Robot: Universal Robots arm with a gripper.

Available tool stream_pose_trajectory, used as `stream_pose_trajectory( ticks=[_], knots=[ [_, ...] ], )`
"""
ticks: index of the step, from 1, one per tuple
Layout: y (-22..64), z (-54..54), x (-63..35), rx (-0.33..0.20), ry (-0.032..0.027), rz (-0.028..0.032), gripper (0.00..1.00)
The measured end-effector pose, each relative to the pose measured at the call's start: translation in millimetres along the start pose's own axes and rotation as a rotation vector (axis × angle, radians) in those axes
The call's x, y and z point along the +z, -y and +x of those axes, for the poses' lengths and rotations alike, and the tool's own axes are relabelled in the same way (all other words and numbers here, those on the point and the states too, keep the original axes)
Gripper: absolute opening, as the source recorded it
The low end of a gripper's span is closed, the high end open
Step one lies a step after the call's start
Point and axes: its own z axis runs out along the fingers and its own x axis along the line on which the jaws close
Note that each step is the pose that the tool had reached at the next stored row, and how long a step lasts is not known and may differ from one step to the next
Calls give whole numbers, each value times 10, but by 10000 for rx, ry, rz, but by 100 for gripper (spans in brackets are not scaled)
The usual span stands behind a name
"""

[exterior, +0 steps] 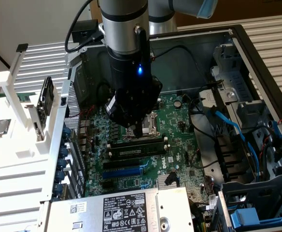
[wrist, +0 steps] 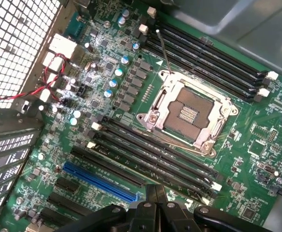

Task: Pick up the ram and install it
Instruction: 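Press down the ram until it locks into place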

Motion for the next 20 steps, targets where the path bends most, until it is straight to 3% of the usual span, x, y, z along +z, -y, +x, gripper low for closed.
stream_pose_trajectory(
  ticks=[5, 11, 20],
  knots=[
    [0, 0, 0, 566, -18, 10, 10],
    [0, 0, 0, 665, -21, 11, 10],
    [0, 0, 0, 1976, -59, 23, 10]
  ],
)
